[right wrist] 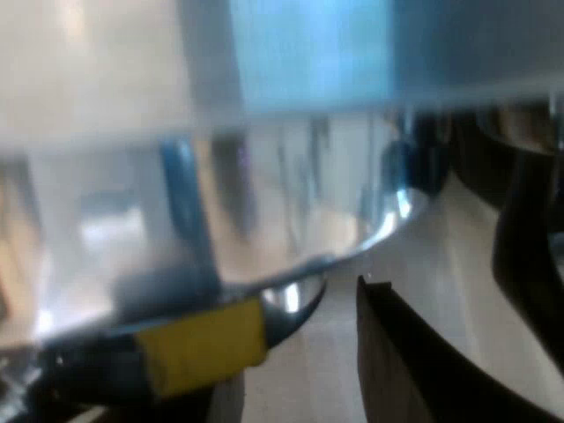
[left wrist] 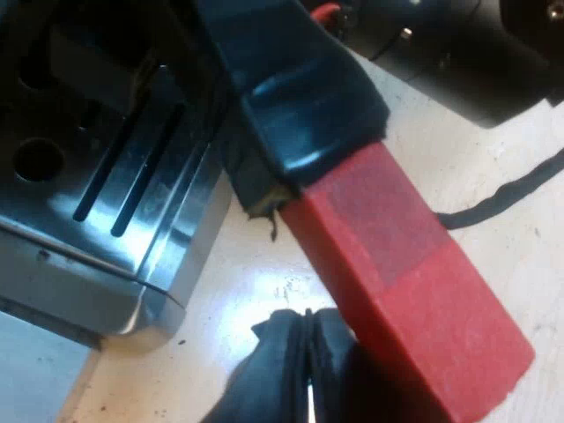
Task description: Put the handle in the coffee machine
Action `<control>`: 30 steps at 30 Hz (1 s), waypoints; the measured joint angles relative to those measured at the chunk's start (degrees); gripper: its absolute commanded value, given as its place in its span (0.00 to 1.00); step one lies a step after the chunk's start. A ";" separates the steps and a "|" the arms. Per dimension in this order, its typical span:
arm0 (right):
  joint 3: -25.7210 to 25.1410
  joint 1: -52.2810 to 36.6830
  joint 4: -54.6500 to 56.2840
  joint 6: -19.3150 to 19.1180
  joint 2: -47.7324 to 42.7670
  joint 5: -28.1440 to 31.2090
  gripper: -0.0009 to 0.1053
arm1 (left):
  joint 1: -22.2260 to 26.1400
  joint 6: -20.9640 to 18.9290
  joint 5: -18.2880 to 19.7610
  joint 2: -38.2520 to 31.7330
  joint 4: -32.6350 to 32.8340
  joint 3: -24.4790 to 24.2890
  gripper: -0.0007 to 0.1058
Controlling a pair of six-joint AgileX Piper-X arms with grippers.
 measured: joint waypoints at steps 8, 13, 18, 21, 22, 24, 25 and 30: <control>1.85 1.44 2.53 -2.81 -1.97 3.56 0.35 | -1.28 -1.21 -0.08 0.00 -0.10 0.10 0.01; 5.95 3.77 11.90 1.10 -7.41 1.37 0.35 | -1.27 -1.66 -0.08 -0.13 0.04 0.05 0.01; 11.84 4.23 20.25 9.86 -13.38 -2.36 0.35 | -1.27 -2.85 -0.41 -0.34 0.06 0.05 0.01; 15.28 4.23 26.28 12.90 -17.68 -6.78 0.35 | -1.33 -4.28 -0.45 -1.52 -0.77 0.20 0.01; 16.29 4.23 28.18 13.48 -19.03 -8.29 0.35 | -1.33 -4.57 -0.60 -1.79 -0.88 0.20 0.01; 19.24 4.23 34.92 15.63 -24.05 -12.61 0.35 | -1.33 -7.67 -0.76 -2.46 -1.48 0.20 0.01; 19.56 4.23 36.72 16.25 -25.31 -13.52 0.35 | -1.33 -8.23 -0.76 -2.58 -1.93 0.20 0.01; 21.82 4.23 53.06 18.57 -34.81 -19.94 0.35 | -1.49 -11.92 0.36 -2.94 -3.08 0.32 0.01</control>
